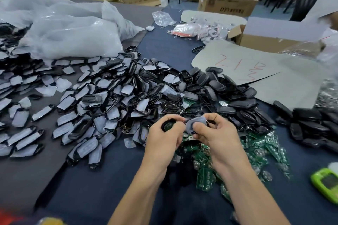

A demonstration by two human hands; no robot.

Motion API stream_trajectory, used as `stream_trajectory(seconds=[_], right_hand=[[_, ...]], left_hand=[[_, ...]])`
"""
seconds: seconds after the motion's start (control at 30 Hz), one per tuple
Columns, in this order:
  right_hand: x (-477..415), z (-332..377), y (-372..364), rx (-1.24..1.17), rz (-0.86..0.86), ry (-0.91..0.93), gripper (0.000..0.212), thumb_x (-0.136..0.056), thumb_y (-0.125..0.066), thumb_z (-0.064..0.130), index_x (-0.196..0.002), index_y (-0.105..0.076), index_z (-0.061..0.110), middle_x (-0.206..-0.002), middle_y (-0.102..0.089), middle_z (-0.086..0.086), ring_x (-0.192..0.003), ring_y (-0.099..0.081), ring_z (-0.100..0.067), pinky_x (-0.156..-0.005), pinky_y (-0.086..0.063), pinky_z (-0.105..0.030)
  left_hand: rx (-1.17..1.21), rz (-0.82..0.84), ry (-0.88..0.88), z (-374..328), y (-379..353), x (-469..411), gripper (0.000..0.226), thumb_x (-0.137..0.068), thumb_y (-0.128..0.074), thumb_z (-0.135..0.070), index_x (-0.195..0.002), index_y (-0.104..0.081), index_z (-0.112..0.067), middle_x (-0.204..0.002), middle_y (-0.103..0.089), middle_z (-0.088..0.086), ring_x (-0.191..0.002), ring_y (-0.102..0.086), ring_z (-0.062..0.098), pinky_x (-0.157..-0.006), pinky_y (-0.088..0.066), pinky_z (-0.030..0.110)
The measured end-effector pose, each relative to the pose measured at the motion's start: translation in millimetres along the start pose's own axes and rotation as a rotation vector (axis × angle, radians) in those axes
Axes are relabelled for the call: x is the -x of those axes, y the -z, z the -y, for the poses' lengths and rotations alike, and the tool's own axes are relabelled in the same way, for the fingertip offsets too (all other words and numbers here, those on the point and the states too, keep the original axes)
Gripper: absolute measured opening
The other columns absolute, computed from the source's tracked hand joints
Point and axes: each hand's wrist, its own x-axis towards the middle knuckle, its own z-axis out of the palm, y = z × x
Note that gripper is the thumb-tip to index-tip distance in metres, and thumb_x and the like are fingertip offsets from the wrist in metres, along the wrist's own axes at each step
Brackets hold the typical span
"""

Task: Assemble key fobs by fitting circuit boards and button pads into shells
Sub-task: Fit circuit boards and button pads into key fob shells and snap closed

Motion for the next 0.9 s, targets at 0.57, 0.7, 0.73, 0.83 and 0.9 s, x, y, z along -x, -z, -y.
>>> stream_trajectory(seconds=[0.57, 0.7, 0.73, 0.83, 0.9], right_hand=[[2.7, 0.2, 20.2, 0.001, 0.032, 0.066, 0.021, -0.087, -0.068, -0.013, -0.094, -0.072, 0.007, -0.075, -0.076, -0.011, -0.059, -0.066, -0.021, -0.06, -0.057, -0.025], [0.1, 0.1, 22.8, 0.123, 0.062, 0.1, 0.022, -0.085, -0.072, -0.006, -0.092, -0.076, 0.014, -0.079, -0.077, -0.011, -0.064, -0.066, -0.019, -0.064, -0.057, -0.025], [-0.1, 0.8, 23.2, 0.137, 0.092, 0.091, 0.021, -0.087, -0.072, -0.003, -0.091, -0.078, 0.017, -0.08, -0.078, -0.011, -0.065, -0.067, -0.019, -0.065, -0.057, -0.025], [-1.6, 2.1, 22.2, 0.118, 0.091, 0.091, 0.028, -0.09, -0.071, 0.0, -0.087, -0.08, 0.026, -0.08, -0.078, -0.01, -0.067, -0.071, -0.021, -0.065, -0.059, -0.027], [-3.2, -1.2, 21.4, 0.187, -0.02, 0.163, 0.027, -0.089, -0.075, 0.005, -0.088, -0.081, 0.032, -0.079, -0.079, -0.001, -0.068, -0.074, -0.017, -0.066, -0.06, -0.029]], left_hand=[[-0.051, -0.042, 0.045, 1.3, -13.5, -3.0, 0.018, -0.088, -0.074, -0.01, -0.07, -0.077, -0.013, -0.057, -0.059, 0.005, -0.044, -0.044, 0.008, -0.041, -0.032, 0.017], [-0.074, -0.053, 0.027, 1.5, -15.7, -4.9, 0.022, -0.085, -0.077, -0.008, -0.065, -0.069, -0.003, -0.052, -0.053, 0.002, -0.044, -0.042, 0.011, -0.042, -0.033, 0.019], [-0.079, -0.062, 0.017, 1.9, -15.6, -5.9, 0.025, -0.084, -0.077, -0.008, -0.065, -0.064, 0.001, -0.052, -0.051, 0.002, -0.045, -0.04, 0.013, -0.042, -0.032, 0.02], [-0.116, -0.098, -0.009, 2.9, -17.3, -9.0, 0.029, -0.08, -0.079, -0.009, -0.065, -0.059, 0.004, -0.052, -0.05, 0.002, -0.048, -0.038, 0.015, -0.044, -0.032, 0.023], [-0.142, -0.104, -0.024, 2.4, -20.9, -9.5, 0.027, -0.078, -0.079, -0.013, -0.065, -0.061, 0.003, -0.053, -0.051, 0.002, -0.049, -0.039, 0.016, -0.046, -0.032, 0.025]])
